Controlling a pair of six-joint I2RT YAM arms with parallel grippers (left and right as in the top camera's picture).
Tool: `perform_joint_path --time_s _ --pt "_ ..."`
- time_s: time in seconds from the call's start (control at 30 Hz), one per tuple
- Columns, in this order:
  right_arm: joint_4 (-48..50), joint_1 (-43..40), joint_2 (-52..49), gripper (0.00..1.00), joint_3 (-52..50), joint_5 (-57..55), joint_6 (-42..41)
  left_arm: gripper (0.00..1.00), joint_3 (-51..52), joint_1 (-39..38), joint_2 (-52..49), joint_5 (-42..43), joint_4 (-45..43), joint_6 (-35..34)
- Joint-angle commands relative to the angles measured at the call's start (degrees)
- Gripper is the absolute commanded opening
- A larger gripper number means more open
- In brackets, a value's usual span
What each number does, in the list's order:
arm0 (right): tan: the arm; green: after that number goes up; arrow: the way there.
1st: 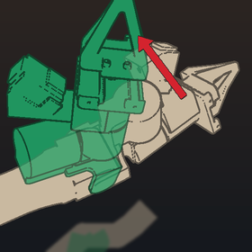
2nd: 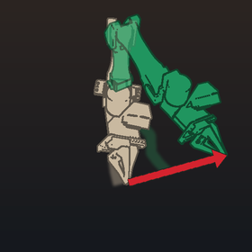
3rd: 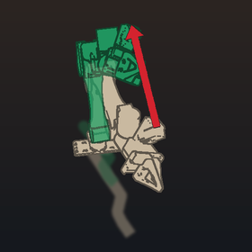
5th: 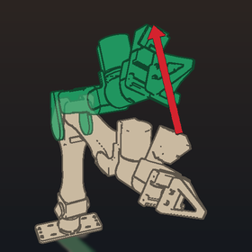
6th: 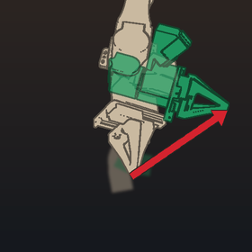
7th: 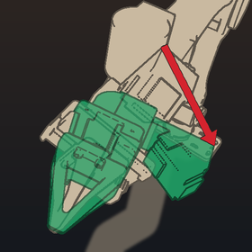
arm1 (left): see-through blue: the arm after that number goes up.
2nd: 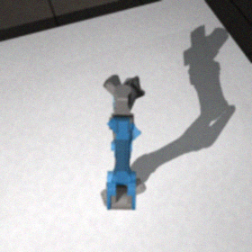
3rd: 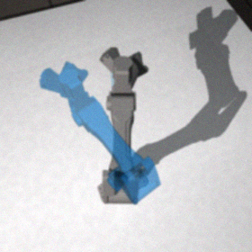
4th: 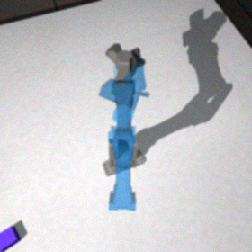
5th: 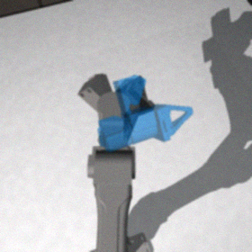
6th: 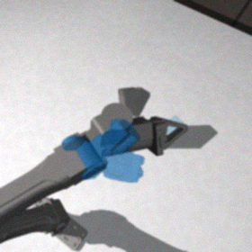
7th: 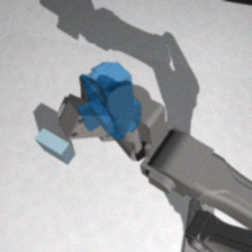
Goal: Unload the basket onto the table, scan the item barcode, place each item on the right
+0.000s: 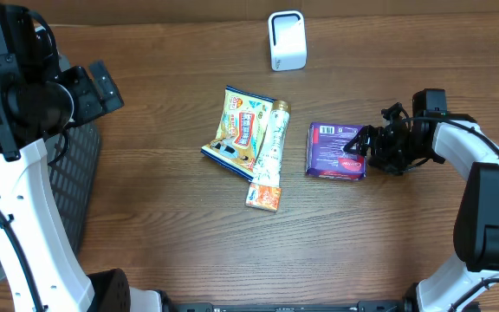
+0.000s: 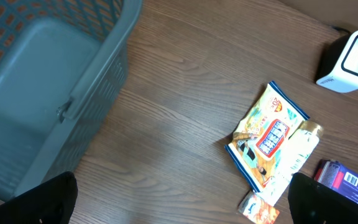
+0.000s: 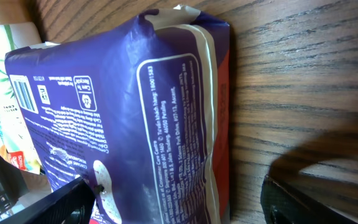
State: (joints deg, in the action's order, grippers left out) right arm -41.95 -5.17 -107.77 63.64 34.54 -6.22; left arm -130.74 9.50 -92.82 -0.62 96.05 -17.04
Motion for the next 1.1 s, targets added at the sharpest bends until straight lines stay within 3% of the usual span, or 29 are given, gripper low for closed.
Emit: perform_joint_path --time_s 0.0,0.43,1.07 --pt "0.42 -0.02 0.26 0.86 -0.24 1.29 0.07 1.0 0.31 0.24 -0.2 0.24 -0.07 -0.81" --pt "6.12 -1.03 0.26 0.85 -0.24 11.13 -0.22 1.0 0.28 0.24 -0.2 0.24 -0.07 -0.81" --pt "11.69 -1.01 0.26 0.8 -3.91 5.9 -5.62 1.0 0.28 0.24 -0.2 0.24 -0.07 -0.81"
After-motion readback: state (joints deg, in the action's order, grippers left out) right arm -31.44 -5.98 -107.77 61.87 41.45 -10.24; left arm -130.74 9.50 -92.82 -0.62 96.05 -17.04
